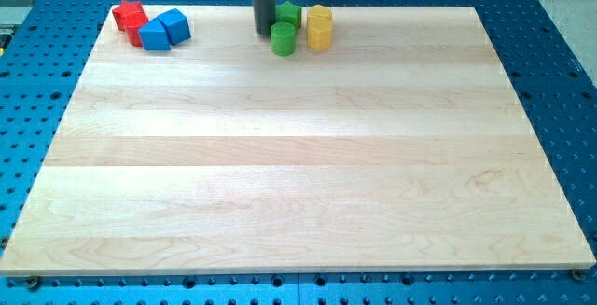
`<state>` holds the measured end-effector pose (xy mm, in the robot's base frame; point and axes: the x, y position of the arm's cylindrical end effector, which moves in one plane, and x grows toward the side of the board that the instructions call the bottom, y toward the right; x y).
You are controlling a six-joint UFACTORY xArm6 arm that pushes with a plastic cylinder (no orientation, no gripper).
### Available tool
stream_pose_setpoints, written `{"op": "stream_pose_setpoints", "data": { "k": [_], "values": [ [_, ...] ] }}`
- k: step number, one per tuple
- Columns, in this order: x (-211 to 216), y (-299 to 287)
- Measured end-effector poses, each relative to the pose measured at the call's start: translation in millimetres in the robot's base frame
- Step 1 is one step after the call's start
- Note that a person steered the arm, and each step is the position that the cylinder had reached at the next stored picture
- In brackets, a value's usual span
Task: Separate green blocks from yellow blocks
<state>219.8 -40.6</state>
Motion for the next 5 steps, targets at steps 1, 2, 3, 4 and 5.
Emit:
{"op": "stream_pose_setpoints", "data": {
  "k": [1, 2, 3, 4, 5],
  "values": [
    [-27.3, -14.9],
    [-27.0, -9.3],
    [-25.6, 18.2],
    [-26.4, 58.6],
    [-14.4, 65.7]
  ]
}}
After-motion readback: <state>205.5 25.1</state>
